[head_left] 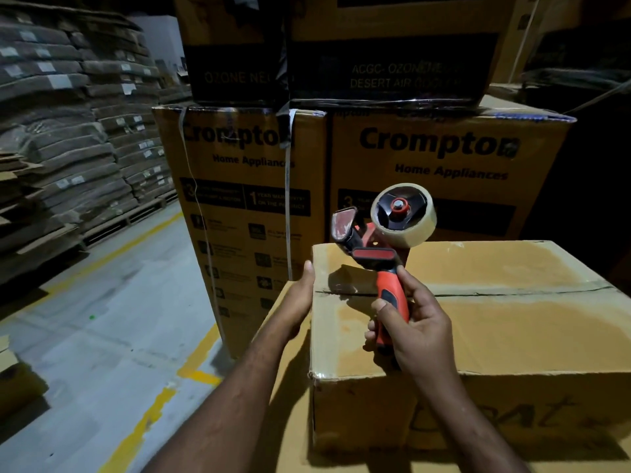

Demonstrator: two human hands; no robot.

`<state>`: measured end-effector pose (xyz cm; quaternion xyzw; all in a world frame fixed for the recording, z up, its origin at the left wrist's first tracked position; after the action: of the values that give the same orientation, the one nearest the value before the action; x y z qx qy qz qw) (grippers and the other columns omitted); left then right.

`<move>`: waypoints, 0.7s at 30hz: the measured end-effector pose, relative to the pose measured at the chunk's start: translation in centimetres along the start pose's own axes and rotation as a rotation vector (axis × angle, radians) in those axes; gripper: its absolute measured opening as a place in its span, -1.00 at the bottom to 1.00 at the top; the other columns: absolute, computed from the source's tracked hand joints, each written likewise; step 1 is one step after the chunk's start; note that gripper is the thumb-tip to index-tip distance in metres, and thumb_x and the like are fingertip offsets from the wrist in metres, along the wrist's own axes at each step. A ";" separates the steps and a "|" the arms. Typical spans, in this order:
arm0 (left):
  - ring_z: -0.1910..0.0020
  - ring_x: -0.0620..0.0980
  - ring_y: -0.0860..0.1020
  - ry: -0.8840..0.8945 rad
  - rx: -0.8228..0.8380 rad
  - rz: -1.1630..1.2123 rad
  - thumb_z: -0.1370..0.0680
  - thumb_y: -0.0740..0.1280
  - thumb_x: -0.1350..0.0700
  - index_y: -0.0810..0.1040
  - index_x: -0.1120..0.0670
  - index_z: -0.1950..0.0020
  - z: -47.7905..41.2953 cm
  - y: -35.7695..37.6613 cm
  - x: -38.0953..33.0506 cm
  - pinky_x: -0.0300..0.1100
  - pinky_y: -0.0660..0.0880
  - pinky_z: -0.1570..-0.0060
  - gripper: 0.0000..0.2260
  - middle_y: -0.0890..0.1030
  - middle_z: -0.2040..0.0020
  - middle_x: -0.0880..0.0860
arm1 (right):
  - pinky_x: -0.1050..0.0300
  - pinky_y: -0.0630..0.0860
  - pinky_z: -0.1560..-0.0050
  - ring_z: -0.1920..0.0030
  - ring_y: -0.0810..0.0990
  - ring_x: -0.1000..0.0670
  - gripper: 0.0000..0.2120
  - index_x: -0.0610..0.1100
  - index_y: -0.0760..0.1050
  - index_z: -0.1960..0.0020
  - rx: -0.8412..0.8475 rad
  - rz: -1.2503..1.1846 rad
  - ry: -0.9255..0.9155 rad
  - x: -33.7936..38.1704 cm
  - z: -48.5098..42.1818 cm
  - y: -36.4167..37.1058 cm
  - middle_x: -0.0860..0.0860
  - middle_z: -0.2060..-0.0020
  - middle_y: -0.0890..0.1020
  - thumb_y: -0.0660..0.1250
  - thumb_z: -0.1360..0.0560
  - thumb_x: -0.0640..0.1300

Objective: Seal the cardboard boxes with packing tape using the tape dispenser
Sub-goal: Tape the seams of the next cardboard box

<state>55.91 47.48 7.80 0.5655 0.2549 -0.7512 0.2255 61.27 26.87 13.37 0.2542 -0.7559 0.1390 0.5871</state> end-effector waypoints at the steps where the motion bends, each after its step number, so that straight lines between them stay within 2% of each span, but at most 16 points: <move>1: 0.01 0.01 0.69 -0.002 0.009 -0.002 -0.59 -0.03 -0.41 0.68 -0.03 -0.06 0.9 0.1 1.1 0.06 0.57 -0.18 -0.37 0.74 0.07 0.01 | -0.19 0.66 0.23 0.25 0.65 -0.21 -0.42 0.11 0.35 -0.47 -0.005 0.000 -0.005 0.0 0.0 -0.1 -0.17 0.04 0.60 0.38 -0.53 -0.27; 3: -0.07 -0.04 0.68 0.017 -0.026 0.009 -0.55 -0.02 -0.41 0.67 -0.06 -0.17 2.8 -0.2 3.3 0.02 0.57 -0.17 -0.37 0.72 -0.10 0.02 | -0.19 0.66 0.23 0.25 0.66 -0.22 -0.43 0.11 0.35 -0.46 -0.007 -0.001 -0.007 0.0 -0.1 -0.1 -0.19 0.04 0.60 0.38 -0.54 -0.27; 5: -0.33 -0.04 0.54 0.046 -0.205 0.109 -0.54 0.02 -0.40 0.52 -0.06 -0.43 5.1 -1.6 4.6 0.05 0.44 -0.36 -0.35 0.55 -0.40 0.02 | -0.16 0.66 0.22 0.24 0.66 -0.21 -0.43 0.10 0.36 -0.46 -0.005 -0.003 -0.011 0.0 -0.1 -0.1 -0.19 0.01 0.60 0.37 -0.54 -0.27; 6: -0.43 -0.05 0.44 0.074 -0.242 0.202 -0.51 0.04 -0.44 0.41 -0.06 -0.52 6.2 -2.0 4.8 0.07 0.35 -0.45 -0.29 0.44 -0.50 0.00 | -0.13 0.66 0.22 0.24 0.66 -0.20 -0.43 0.10 0.35 -0.46 -0.005 0.001 -0.013 0.0 -0.1 0.0 -0.18 0.00 0.59 0.37 -0.54 -0.27; 7: -0.47 -0.07 0.38 0.114 -0.206 0.293 -0.47 0.07 -0.50 0.33 -0.08 -0.55 7.1 -1.7 4.7 0.06 0.29 -0.50 -0.22 0.37 -0.54 -0.03 | -0.12 0.66 0.21 0.24 0.66 -0.19 -0.43 0.10 0.35 -0.46 -0.004 0.008 -0.012 -0.1 0.0 0.0 -0.17 -0.02 0.59 0.37 -0.54 -0.27; 8: -0.48 -0.12 0.37 0.155 -0.125 0.345 -0.42 0.09 -0.55 0.30 -0.13 -0.56 8.1 -0.9 4.2 0.01 0.31 -0.49 -0.19 0.35 -0.55 -0.07 | -0.12 0.66 0.21 0.24 0.66 -0.18 -0.43 0.10 0.35 -0.47 -0.004 0.012 -0.008 -0.1 0.0 0.0 -0.16 -0.02 0.59 0.38 -0.54 -0.26; 10: -0.40 -0.31 0.38 0.214 0.027 0.279 -0.47 0.10 -0.52 0.22 -0.21 -0.56 9.7 1.3 3.1 -0.30 0.45 -0.28 -0.27 0.27 -0.56 -0.19 | -0.16 0.66 0.20 0.24 0.66 -0.18 -0.42 0.11 0.35 -0.47 0.001 0.010 0.001 -0.1 0.1 0.2 -0.13 -0.01 0.59 0.38 -0.54 -0.26; 11: -0.38 -0.40 0.32 0.243 0.040 0.182 -0.52 0.10 -0.47 0.15 -0.22 -0.59 10.2 2.2 2.8 -0.41 0.42 -0.21 -0.31 0.16 -0.58 -0.26 | -0.17 0.66 0.21 0.24 0.66 -0.18 -0.42 0.10 0.35 -0.47 0.005 0.012 0.002 0.0 0.2 0.3 -0.13 -0.01 0.60 0.38 -0.54 -0.26; 12: -0.42 -0.42 0.24 0.279 0.008 0.089 -0.54 0.10 -0.43 0.08 -0.21 -0.61 10.5 2.7 2.6 -0.39 0.37 -0.27 -0.31 0.05 -0.59 -0.30 | -0.17 0.66 0.21 0.25 0.66 -0.18 -0.42 0.09 0.35 -0.47 0.009 0.015 0.002 0.1 0.3 0.4 -0.12 0.00 0.60 0.38 -0.54 -0.26; 13: -0.50 -0.35 0.17 0.316 -0.046 0.030 -0.52 0.09 -0.41 0.05 -0.21 -0.62 10.4 2.7 2.5 -0.26 0.29 -0.41 -0.29 0.01 -0.60 -0.30 | -0.16 0.66 0.21 0.25 0.66 -0.18 -0.42 0.08 0.34 -0.48 0.010 0.016 0.003 0.2 0.4 0.5 -0.11 0.02 0.60 0.38 -0.54 -0.26; 15: -0.58 -0.24 0.09 0.341 -0.131 0.018 -0.51 0.10 -0.40 0.08 -0.17 -0.63 10.1 2.4 2.7 -0.01 0.14 -0.57 -0.28 0.07 -0.62 -0.24 | -0.13 0.66 0.21 0.26 0.66 -0.17 -0.43 0.05 0.33 -0.48 0.012 0.019 0.001 0.4 0.5 0.6 -0.09 0.03 0.60 0.38 -0.54 -0.27; 18: -0.58 -0.18 0.14 0.335 -0.160 0.027 -0.56 0.19 -0.27 0.09 -0.09 -0.64 9.8 1.9 3.2 0.07 0.18 -0.57 -0.31 0.15 -0.62 -0.16 | -0.06 0.67 0.22 0.24 0.68 -0.16 -0.43 0.03 0.32 -0.49 0.016 0.056 0.007 0.6 0.8 0.7 -0.09 0.01 0.60 0.38 -0.54 -0.24; 21: -0.54 -0.03 0.30 0.313 -0.127 0.024 -0.56 0.22 -0.07 0.10 -0.10 -0.64 9.7 1.2 3.4 0.15 0.33 -0.48 -0.35 0.24 -0.61 -0.08 | -0.10 0.67 0.20 0.23 0.68 -0.16 -0.43 0.03 0.32 -0.49 0.018 0.037 0.020 0.7 1.1 1.0 -0.10 0.01 0.60 0.38 -0.55 -0.24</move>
<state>48.65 40.15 6.59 0.6631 0.3272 -0.6337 0.2275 59.66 26.98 13.85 0.2440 -0.7534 0.1590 0.5896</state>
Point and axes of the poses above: each hand's wrist, its own z-axis away from the middle knuckle, its own y-axis out of the palm, x = y × z, the point moved 7 cm from there along -z, towards the middle knuckle
